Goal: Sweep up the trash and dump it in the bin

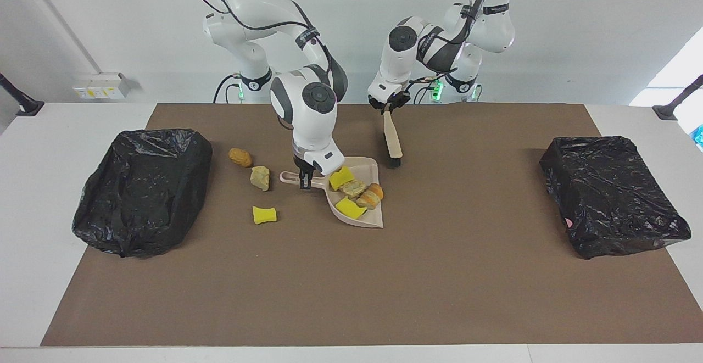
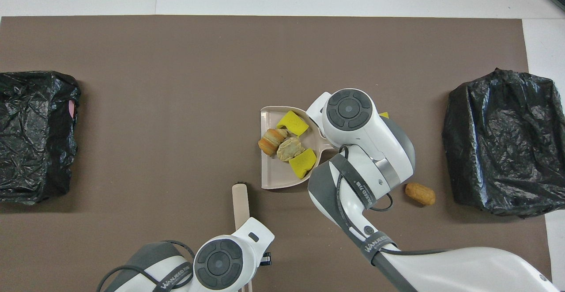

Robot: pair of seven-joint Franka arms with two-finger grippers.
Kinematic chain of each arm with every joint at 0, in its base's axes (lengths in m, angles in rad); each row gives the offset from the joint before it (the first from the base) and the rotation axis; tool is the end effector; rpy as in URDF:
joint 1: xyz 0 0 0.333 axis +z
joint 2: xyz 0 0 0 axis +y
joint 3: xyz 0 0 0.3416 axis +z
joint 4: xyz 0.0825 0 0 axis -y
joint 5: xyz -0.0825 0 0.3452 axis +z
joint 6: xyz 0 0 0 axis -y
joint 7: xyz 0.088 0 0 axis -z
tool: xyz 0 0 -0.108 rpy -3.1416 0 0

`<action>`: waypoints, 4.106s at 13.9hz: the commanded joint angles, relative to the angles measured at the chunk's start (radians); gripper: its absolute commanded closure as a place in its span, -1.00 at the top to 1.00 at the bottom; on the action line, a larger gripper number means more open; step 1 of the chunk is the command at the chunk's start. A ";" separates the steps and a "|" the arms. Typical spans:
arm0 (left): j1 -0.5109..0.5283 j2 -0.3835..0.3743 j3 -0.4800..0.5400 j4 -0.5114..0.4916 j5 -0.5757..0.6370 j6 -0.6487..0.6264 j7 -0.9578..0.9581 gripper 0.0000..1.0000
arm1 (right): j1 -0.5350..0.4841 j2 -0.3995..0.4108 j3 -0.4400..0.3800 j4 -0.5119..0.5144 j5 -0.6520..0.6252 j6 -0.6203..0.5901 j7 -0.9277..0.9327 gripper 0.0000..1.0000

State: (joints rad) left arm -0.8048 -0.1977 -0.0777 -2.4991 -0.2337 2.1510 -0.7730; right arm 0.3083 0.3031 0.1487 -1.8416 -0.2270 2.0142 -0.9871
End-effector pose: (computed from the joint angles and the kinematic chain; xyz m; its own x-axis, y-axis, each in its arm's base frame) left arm 0.2448 -0.3135 0.3957 0.9739 0.0353 -0.2242 0.0365 -0.9993 0.0014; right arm 0.5376 0.2416 0.4002 0.0167 0.9807 -0.1946 0.9993 -0.0229 -0.0295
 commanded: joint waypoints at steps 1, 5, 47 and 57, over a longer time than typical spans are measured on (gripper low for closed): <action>-0.002 -0.017 0.006 -0.027 -0.013 0.036 0.009 -0.13 | -0.022 -0.012 0.009 -0.015 -0.003 0.014 0.030 -1.00; 0.009 -0.014 0.007 -0.026 -0.013 0.036 0.021 0.84 | -0.060 -0.073 0.009 -0.008 -0.002 -0.023 -0.014 -1.00; 0.814 0.001 0.016 0.864 0.241 -0.675 0.798 1.00 | -0.810 -0.140 0.005 0.242 -0.722 0.004 -0.903 -1.00; 0.813 0.001 0.016 0.864 0.241 -0.675 0.798 1.00 | -0.620 -0.254 0.006 0.133 -0.954 -0.141 -0.664 -1.00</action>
State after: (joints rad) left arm 0.0049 -0.1969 -0.0604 -1.6438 0.0003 1.4942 0.0241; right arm -0.3492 0.1231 0.1527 -1.6138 -1.1282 1.9104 -1.7540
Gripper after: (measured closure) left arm 0.000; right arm 0.678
